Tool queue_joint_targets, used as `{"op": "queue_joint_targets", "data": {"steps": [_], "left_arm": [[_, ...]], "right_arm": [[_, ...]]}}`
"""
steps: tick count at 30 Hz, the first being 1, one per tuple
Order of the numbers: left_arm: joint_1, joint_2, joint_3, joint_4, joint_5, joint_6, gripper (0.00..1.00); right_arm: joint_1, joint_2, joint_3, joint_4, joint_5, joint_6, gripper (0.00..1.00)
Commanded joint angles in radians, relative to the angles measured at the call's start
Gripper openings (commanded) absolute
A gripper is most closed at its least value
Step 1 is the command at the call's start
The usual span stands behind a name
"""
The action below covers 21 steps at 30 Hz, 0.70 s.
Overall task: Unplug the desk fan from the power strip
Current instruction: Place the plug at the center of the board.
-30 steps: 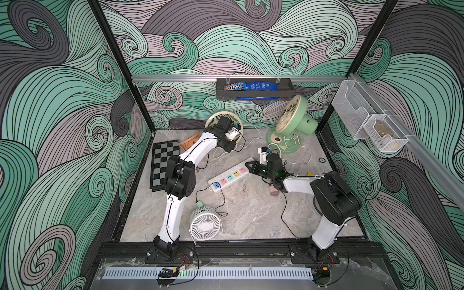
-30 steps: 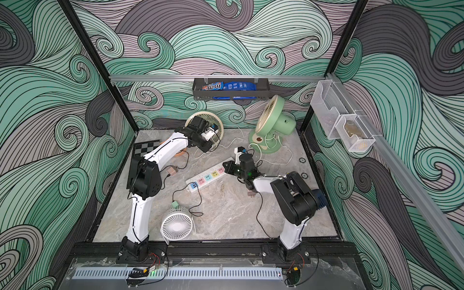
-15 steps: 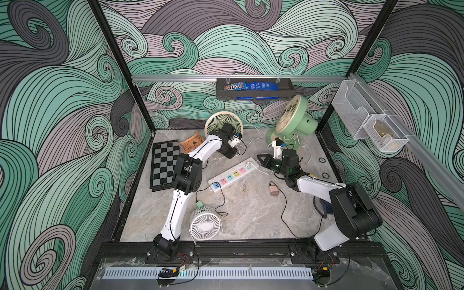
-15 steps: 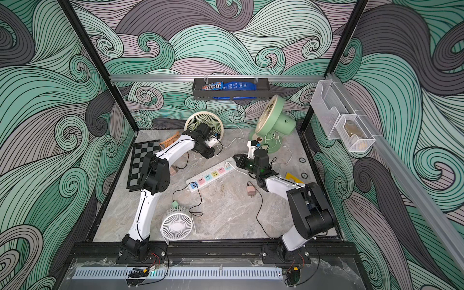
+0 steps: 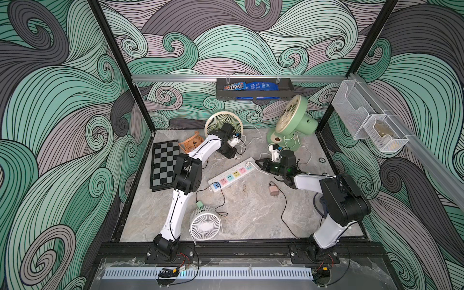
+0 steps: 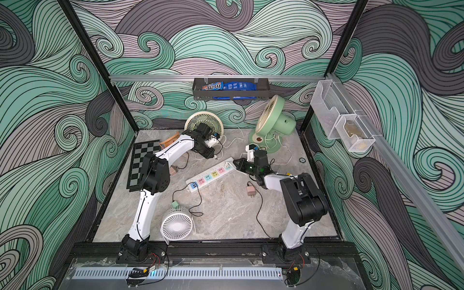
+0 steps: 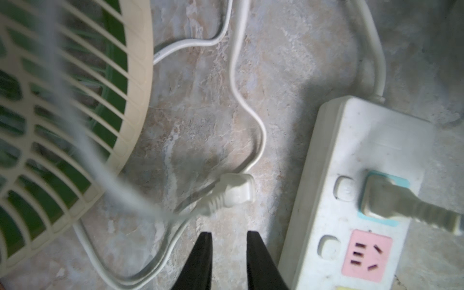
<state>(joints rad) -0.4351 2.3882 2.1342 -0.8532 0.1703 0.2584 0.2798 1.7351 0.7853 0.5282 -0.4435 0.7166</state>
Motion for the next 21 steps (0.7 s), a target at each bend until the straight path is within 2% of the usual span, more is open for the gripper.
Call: {"op": "queue_joint_targets", "data": {"steps": [1, 4, 8, 16, 21], "left_arm": [[0.007, -0.010, 0.042, -0.036, 0.026, -0.002, 0.34], [0.007, -0.029, 0.040, -0.042, 0.031, 0.005, 0.38], [0.007, -0.068, 0.031, -0.052, 0.073, 0.018, 0.38], [0.001, -0.136, -0.039, -0.031, 0.264, 0.068, 0.34], [-0.028, -0.142, -0.074, -0.020, 0.274, 0.110, 0.34]], "right_arm": [[-0.007, 0.026, 0.034, 0.016, -0.042, -0.019, 0.01], [-0.011, 0.048, 0.043, 0.026, -0.059, -0.018, 0.02], [-0.025, 0.091, 0.063, 0.038, -0.097, -0.014, 0.01], [-0.042, 0.166, 0.090, 0.046, -0.145, -0.020, 0.01], [-0.050, 0.206, 0.095, 0.054, -0.156, -0.023, 0.01]]}}
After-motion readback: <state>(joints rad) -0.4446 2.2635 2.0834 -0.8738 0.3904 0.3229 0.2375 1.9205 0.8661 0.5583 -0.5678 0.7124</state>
